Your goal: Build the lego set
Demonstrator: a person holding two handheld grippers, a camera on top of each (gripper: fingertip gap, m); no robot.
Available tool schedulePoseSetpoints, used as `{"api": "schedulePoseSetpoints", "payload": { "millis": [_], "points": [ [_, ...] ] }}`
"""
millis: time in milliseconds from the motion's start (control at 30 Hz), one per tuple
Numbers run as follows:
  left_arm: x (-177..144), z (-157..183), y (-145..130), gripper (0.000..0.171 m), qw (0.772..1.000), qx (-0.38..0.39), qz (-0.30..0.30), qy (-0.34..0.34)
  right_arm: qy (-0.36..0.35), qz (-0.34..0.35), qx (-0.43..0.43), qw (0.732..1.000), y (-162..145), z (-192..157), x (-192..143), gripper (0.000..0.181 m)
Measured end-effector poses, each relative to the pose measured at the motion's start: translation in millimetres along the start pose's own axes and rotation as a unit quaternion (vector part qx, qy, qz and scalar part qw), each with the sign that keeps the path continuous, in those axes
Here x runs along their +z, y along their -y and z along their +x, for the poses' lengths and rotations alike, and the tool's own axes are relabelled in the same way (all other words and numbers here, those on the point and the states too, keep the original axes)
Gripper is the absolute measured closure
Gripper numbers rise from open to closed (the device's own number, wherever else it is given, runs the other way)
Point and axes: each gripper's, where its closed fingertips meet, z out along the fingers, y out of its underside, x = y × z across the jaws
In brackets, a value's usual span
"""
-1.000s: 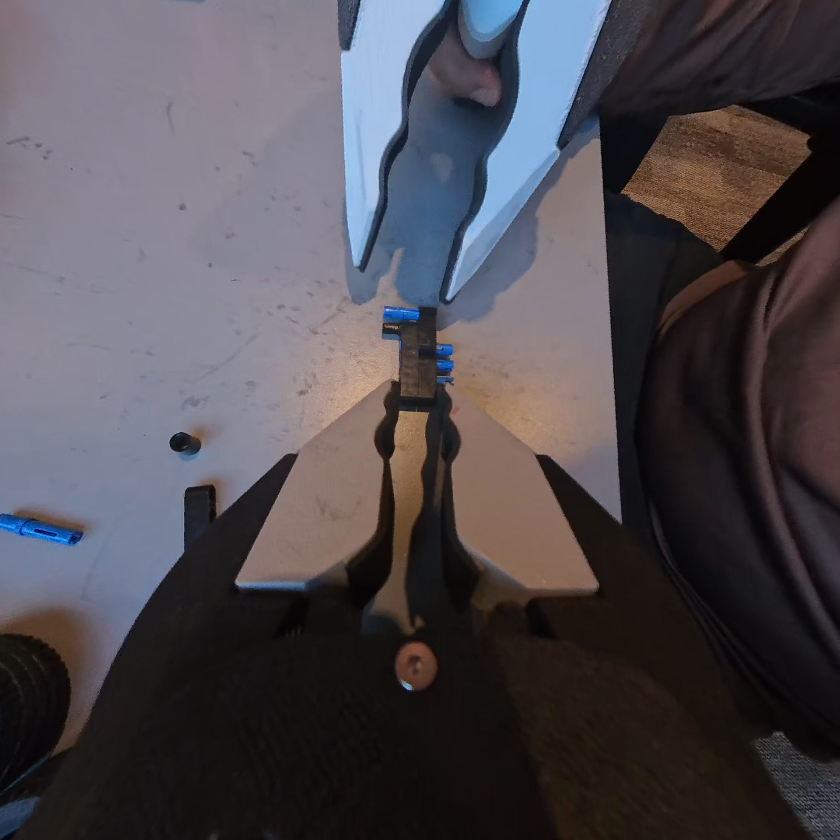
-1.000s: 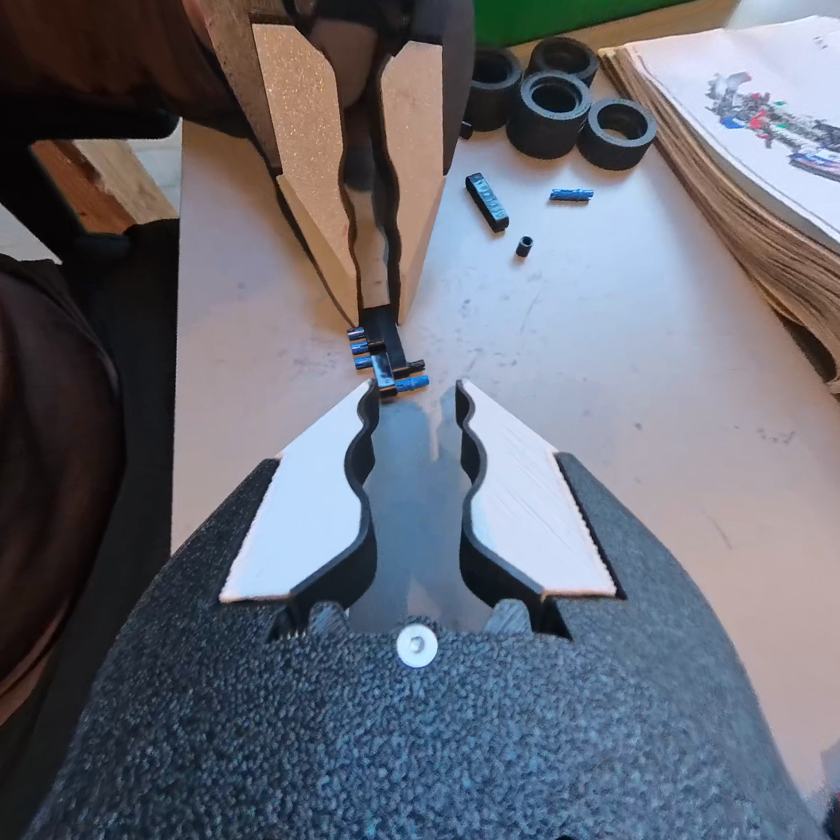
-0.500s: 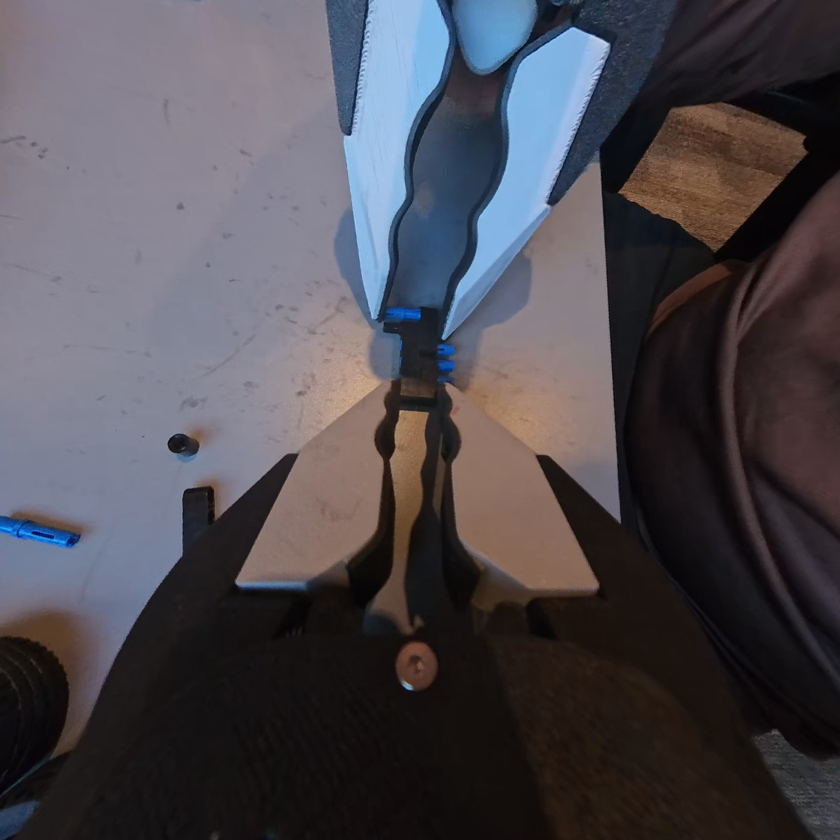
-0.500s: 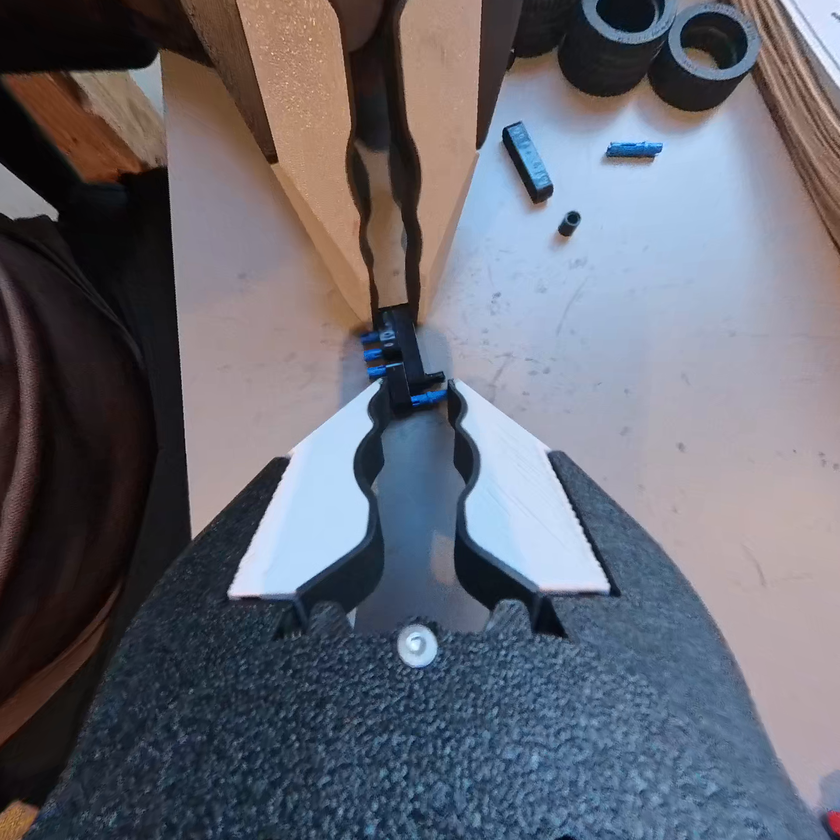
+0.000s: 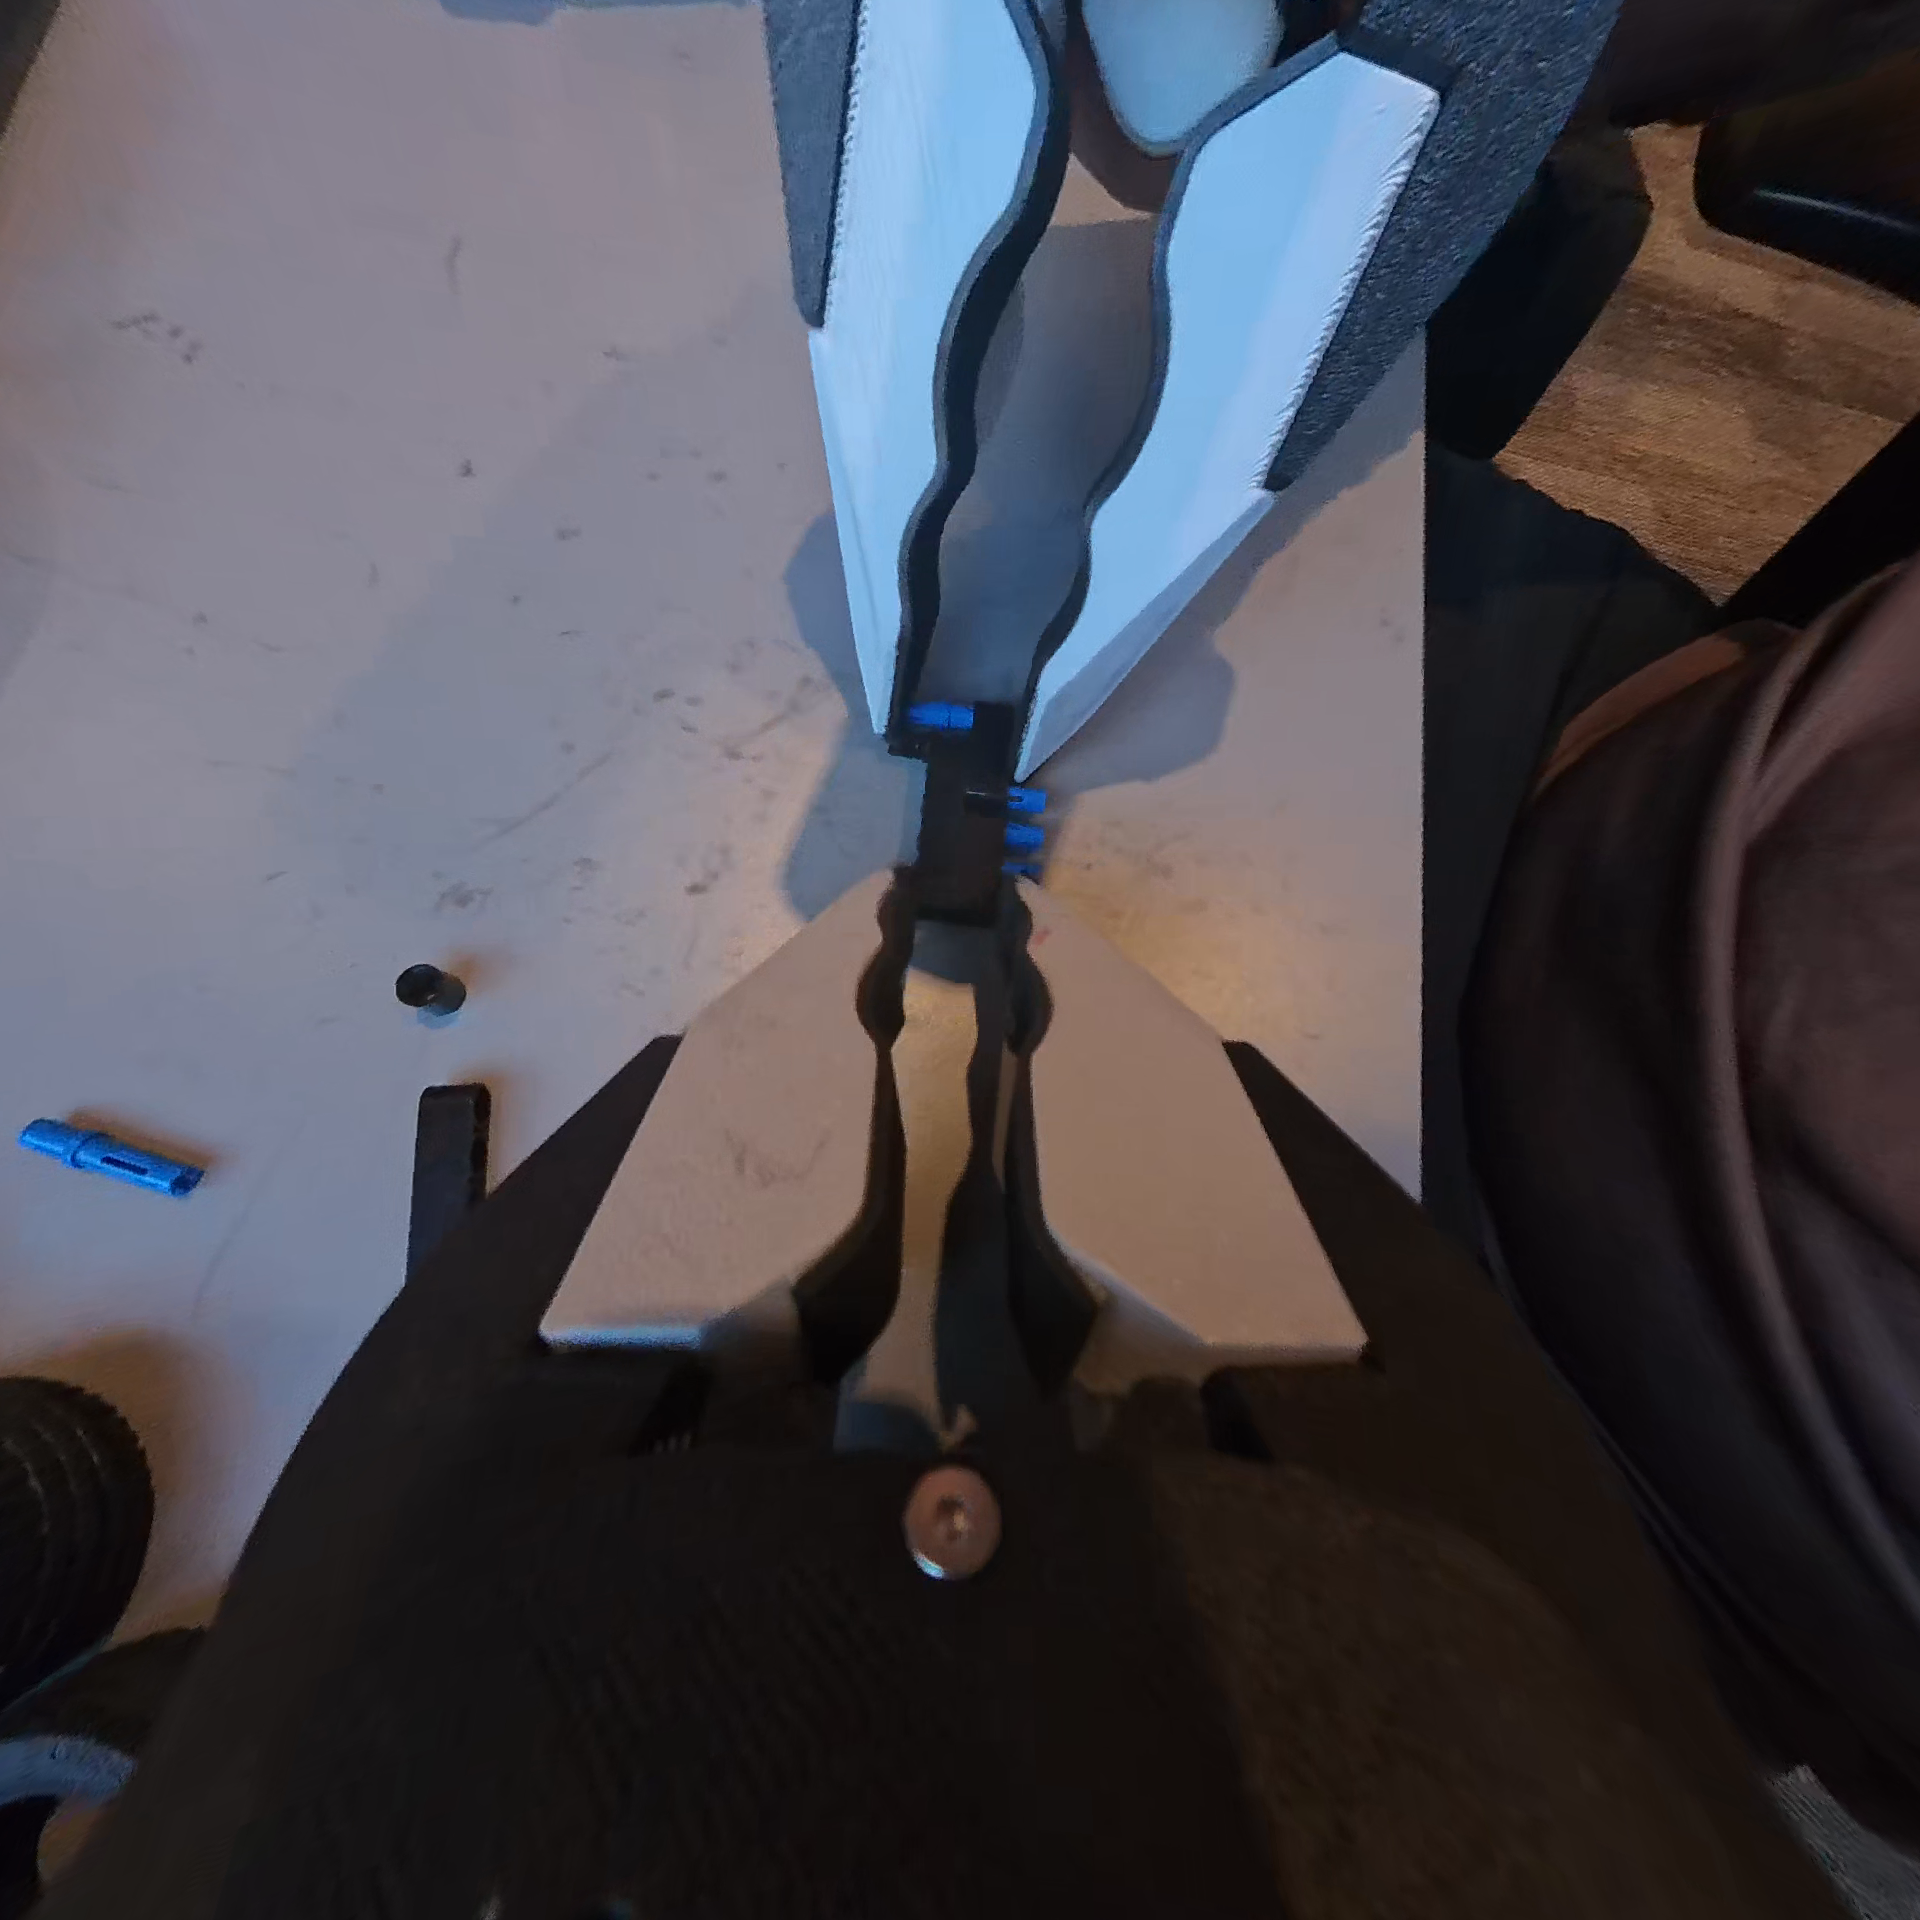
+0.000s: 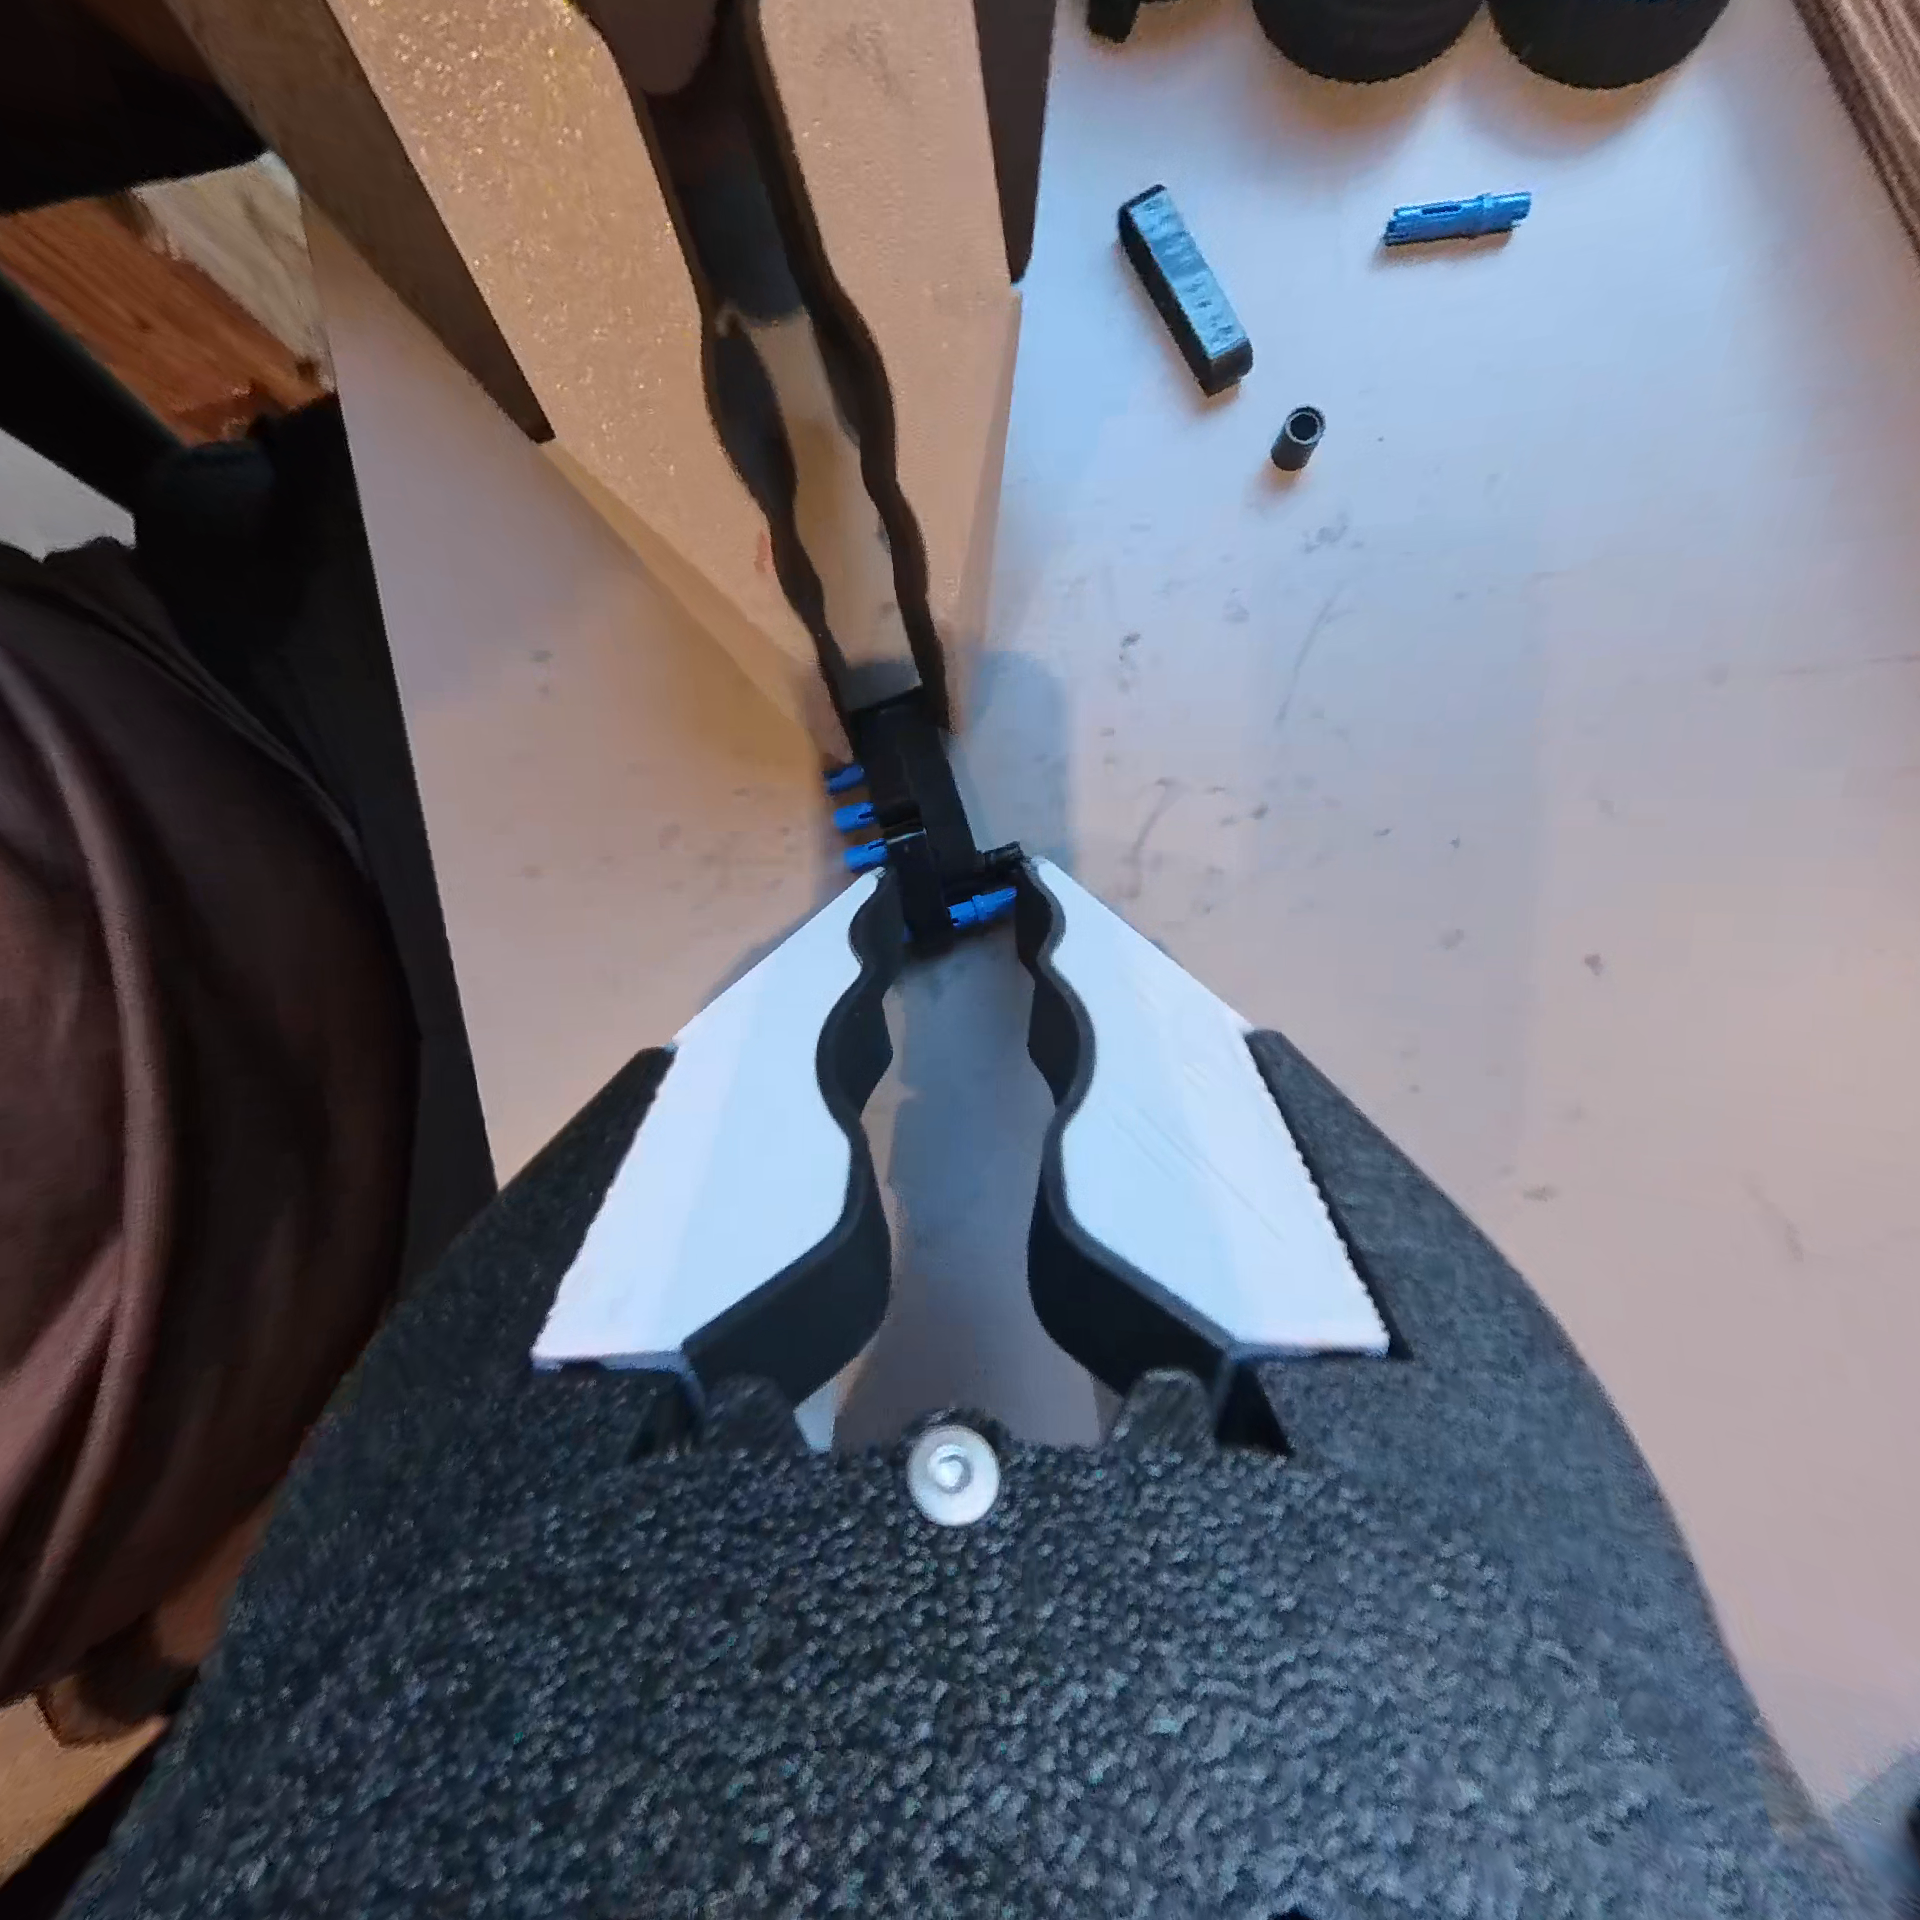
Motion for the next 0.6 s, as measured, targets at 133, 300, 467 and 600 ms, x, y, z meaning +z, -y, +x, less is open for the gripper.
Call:
{"api": "schedulePoseSetpoints", "payload": {
  "millis": [133, 300, 467, 600],
  "points": [
    [0.5, 1.3, 0.5, 0.158, 1.0, 0.007, 0.001, 0.005, -0.027, 0.012, 0.006, 1.0, -1.7, -2.1, -1.6, 0.16],
    [1.7, 4.1, 1.5, 0.158, 0.998, 0.054, 0.003, 0.034, -0.051, 0.001, -0.016, 0.999, -4.7, -0.8, -4.4, 0.157],
    [1.7, 5.3, 1.0, 0.158, 0.998, 0.052, 0.002, 0.028, -0.043, -0.02, -0.038, 0.998, -6.1, -2.3, -4.7, 0.158],
    [1.6, 5.4, 0.9, 0.158, 0.999, 0.045, 0.001, 0.022, -0.034, -0.063, -0.103, 0.992, -5.5, -2.4, -4.4, 0.159]
  ]
}}
